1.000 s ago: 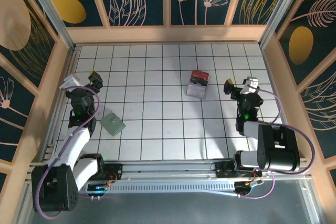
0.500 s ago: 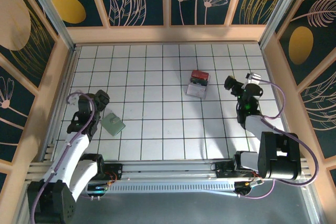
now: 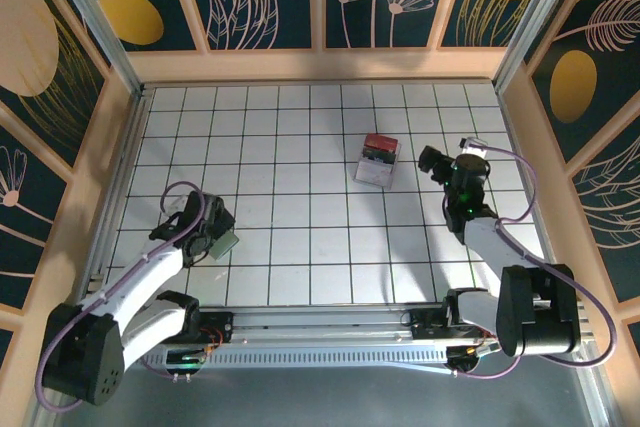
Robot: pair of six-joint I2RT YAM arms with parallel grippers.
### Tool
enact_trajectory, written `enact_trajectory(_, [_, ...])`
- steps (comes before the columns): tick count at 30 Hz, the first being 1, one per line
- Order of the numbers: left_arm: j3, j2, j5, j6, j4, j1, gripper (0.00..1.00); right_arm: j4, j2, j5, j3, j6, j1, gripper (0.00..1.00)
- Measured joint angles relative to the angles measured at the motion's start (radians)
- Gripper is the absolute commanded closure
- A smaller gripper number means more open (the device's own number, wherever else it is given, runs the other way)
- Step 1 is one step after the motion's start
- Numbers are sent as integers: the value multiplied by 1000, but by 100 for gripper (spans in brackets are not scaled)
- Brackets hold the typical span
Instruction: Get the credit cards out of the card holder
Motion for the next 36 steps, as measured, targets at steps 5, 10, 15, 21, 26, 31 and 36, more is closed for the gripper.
enact_trajectory(5, [0, 93, 34, 9, -1, -6, 1, -44, -27, 29, 21, -1, 44, 1])
enact_trajectory(10, [20, 149, 55, 43, 16, -6, 1, -61, -55, 60, 40, -8, 91, 1])
enact_trajectory(15, [41, 190, 58, 77, 19, -6, 1, -66, -60, 78, 40, -12, 113, 1])
enact_trajectory(21, [60, 228, 58, 103, 21, -6, 3, -77, -60, 105, 42, -30, 128, 1])
enact_trajectory(26, [60, 241, 57, 116, 31, -6, 9, -84, -60, 118, 55, -35, 141, 1])
enact_trajectory(31, [60, 248, 55, 134, 47, -6, 11, -84, -60, 130, 66, -43, 154, 1])
enact_trajectory(36, [58, 251, 58, 150, 61, -6, 13, -93, -56, 149, 82, -58, 178, 1])
